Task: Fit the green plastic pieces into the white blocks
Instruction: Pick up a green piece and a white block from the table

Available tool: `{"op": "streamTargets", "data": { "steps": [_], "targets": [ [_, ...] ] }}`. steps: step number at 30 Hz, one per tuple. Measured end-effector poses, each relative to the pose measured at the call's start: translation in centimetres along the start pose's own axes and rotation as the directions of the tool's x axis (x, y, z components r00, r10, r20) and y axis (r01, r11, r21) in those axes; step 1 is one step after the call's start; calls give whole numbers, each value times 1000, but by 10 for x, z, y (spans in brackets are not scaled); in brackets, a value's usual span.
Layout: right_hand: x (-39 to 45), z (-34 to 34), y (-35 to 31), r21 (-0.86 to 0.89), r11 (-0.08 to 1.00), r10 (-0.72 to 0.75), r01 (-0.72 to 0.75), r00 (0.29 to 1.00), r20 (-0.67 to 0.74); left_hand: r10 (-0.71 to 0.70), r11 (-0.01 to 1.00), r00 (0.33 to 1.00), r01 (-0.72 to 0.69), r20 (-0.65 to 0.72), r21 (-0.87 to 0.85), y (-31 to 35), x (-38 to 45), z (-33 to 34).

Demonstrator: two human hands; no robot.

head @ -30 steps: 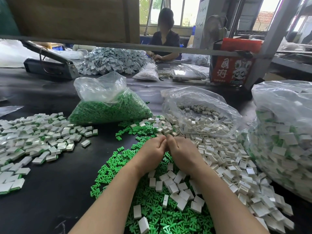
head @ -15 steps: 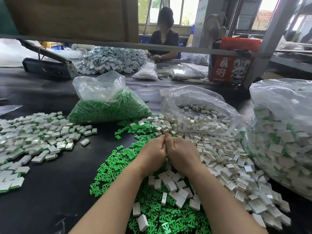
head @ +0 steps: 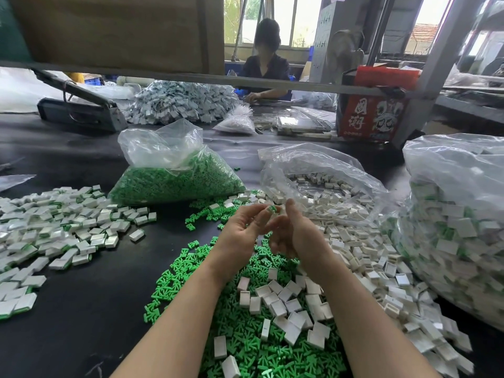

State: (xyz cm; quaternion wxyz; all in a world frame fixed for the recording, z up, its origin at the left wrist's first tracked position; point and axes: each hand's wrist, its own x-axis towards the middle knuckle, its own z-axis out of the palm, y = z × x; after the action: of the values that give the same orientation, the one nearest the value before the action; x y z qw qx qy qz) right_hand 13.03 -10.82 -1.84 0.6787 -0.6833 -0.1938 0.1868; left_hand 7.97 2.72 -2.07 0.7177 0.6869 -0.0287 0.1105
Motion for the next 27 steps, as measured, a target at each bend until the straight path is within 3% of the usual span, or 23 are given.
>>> {"op": "streamTargets", "data": {
  "steps": [5,12,21,27],
  "targets": [
    [1,6,2,147,989,-25,4,989,143,9,1000,999,-9,38,-5,1,-2,3],
    [-2,6,2,146,988,-67,51,992,103,121,988,991,-115,-56,98,9,2,2],
    [-4,13,1,34,993,-116,114,989,87,-34,998,978,24,-206,-50,11,5,9],
    [-5,13,-1,5,990,-141,141,990,2,-108,975,978,69,-177,-211,10,5,15]
  ]
}}
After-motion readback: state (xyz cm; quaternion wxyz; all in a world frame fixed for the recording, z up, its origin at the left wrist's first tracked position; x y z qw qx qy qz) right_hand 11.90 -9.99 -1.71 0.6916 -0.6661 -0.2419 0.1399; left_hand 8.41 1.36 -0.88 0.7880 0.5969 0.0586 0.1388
